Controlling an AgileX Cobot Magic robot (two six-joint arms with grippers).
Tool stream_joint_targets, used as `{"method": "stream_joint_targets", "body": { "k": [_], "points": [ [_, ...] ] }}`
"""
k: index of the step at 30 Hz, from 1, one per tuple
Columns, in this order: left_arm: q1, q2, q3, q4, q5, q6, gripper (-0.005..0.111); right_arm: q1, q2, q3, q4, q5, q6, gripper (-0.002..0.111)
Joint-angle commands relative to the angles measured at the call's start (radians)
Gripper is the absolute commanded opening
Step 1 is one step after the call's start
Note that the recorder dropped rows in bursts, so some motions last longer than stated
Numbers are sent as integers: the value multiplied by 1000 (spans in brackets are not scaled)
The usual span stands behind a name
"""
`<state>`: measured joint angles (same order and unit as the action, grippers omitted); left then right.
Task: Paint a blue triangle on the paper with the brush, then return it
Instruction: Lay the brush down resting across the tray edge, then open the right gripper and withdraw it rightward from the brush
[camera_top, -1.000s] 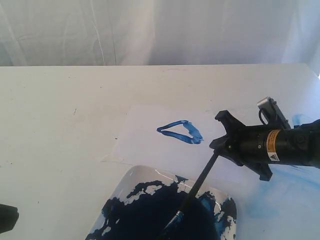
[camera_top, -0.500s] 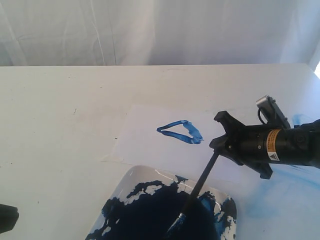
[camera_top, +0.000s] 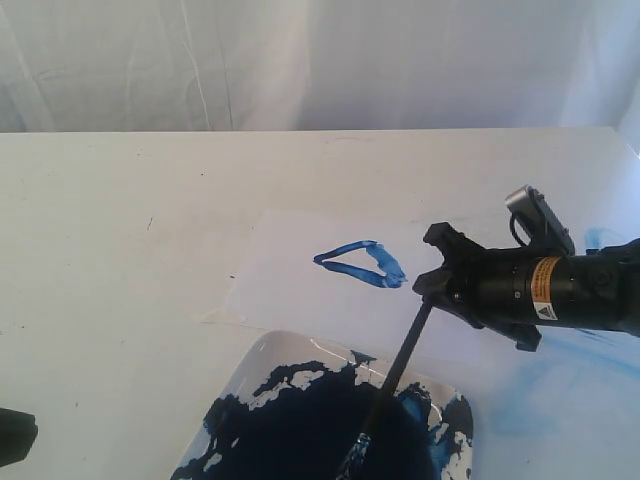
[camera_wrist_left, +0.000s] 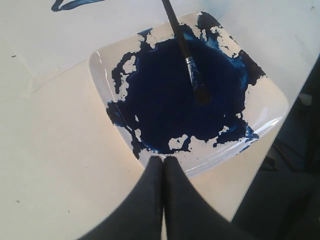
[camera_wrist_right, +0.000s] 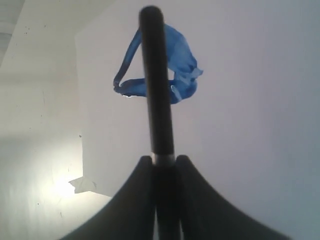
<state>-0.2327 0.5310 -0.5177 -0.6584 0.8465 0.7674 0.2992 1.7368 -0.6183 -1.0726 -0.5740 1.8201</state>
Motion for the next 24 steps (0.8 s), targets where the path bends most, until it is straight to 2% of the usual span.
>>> {"method": "stream_joint_targets", "body": {
  "k": [1, 10, 15, 20, 22, 24],
  "points": [
    [2, -5, 9, -20, 7, -8, 0, -1, 1, 2, 1, -17, -22, 20],
    [2, -5, 9, -20, 7, -8, 0, -1, 1, 2, -1, -13, -13, 28],
    [2, -5, 9, -20, 7, -8, 0, -3, -20, 2, -8, -3, -11, 28],
    [2, -5, 9, -20, 7, -8, 0, -3, -89, 2, -97, -3, -11, 27],
    [2, -5, 9, -20, 7, -8, 0, -3, -131, 2, -154, 12, -6, 24],
    [2, -5, 9, -20, 7, -8, 0, -3, -188, 10, -208, 46, 9, 11]
  ]
}}
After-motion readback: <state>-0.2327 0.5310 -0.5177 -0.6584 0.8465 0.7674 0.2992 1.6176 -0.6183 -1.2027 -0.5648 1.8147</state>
